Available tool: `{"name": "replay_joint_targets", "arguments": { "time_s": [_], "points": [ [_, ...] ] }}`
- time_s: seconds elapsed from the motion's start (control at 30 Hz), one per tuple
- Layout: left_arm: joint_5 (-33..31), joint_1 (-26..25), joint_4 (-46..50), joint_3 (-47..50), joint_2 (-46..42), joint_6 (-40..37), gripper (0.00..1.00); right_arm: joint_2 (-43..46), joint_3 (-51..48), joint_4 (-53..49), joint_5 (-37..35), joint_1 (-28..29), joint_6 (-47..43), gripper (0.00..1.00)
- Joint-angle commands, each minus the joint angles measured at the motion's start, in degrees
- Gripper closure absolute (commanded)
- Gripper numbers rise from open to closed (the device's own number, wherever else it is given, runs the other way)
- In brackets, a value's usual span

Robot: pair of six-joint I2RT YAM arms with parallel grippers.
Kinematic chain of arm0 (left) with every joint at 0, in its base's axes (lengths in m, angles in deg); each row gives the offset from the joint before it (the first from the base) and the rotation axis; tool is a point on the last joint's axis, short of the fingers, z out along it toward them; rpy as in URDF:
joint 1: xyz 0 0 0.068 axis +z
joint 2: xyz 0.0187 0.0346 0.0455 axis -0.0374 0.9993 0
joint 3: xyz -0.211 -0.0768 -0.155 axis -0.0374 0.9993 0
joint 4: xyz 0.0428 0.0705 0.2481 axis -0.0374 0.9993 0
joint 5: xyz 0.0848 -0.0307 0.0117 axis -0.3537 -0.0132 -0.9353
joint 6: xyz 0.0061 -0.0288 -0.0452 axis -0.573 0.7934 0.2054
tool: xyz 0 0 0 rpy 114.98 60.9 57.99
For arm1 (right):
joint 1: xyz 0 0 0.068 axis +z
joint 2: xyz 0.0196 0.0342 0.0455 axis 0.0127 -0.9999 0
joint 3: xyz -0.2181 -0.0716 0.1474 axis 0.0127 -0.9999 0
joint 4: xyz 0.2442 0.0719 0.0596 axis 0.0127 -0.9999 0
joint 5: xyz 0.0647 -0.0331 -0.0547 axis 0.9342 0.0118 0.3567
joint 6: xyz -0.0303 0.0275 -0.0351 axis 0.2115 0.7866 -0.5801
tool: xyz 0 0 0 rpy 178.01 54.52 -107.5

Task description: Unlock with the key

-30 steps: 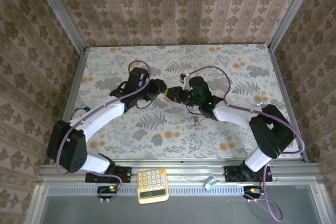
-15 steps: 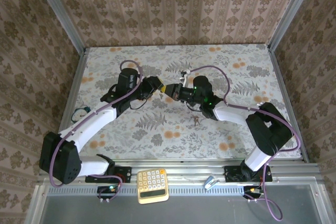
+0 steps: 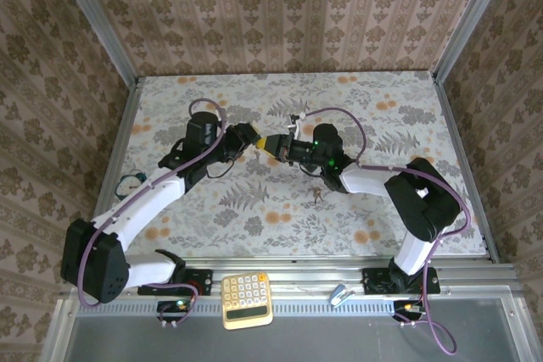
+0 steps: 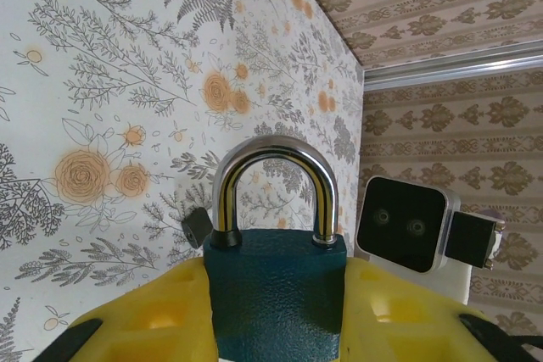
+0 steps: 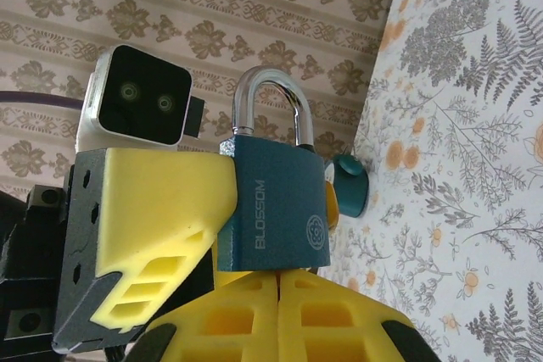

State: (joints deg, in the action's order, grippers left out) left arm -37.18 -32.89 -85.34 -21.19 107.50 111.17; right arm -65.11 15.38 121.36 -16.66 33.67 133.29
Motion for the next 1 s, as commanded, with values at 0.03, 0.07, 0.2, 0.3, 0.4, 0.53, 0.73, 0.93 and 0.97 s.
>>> {"name": "replay_joint_targets", "arguments": {
  "time_s": [0.03,0.07,0.2,0.3,0.4,0.53,0.73,0.93,0.97],
  "points": [
    [6.67,-1.69,0.10,-2.09,-0.96,-0.15,0.91,3.00,5.00,-15.74,-0.16,2.90,-10.52,1.00],
    [6.42,-1.69,2.00,-2.79,-0.71,-0.26,0.91,4.35,7.04,-25.20,-3.37,3.99,-17.88,1.00],
    [4.59,-1.78,9.01,-4.95,0.34,-0.82,0.91,5.79,11.95,-44.38,-12.20,6.48,-30.61,0.91],
    [2.53,-1.54,12.59,-5.56,0.68,-0.84,0.91,5.91,11.05,-45.13,-13.69,6.47,-30.76,0.82],
    [0.59,-1.38,15.81,-6.34,0.96,-0.61,0.90,6.59,8.53,-43.92,-13.44,6.47,-30.34,0.73],
    [-0.53,-1.25,19.30,-8.01,1.87,-1.26,0.88,8.92,3.63,-40.60,-13.22,6.48,-29.57,0.65],
    [-1.47,-2.02,21.13,-8.82,2.71,-0.90,0.88,12.85,-3.19,-34.75,-14.05,6.52,-27.99,0.60],
    [-1.79,-2.39,21.73,-9.00,3.15,-1.09,0.88,15.07,-4.41,-30.72,-13.51,6.65,-26.83,0.64],
    [-1.79,-2.48,21.61,-8.99,3.27,-1.09,0.88,15.56,-4.43,-30.43,-14.01,6.65,-26.77,0.62]
  ]
}}
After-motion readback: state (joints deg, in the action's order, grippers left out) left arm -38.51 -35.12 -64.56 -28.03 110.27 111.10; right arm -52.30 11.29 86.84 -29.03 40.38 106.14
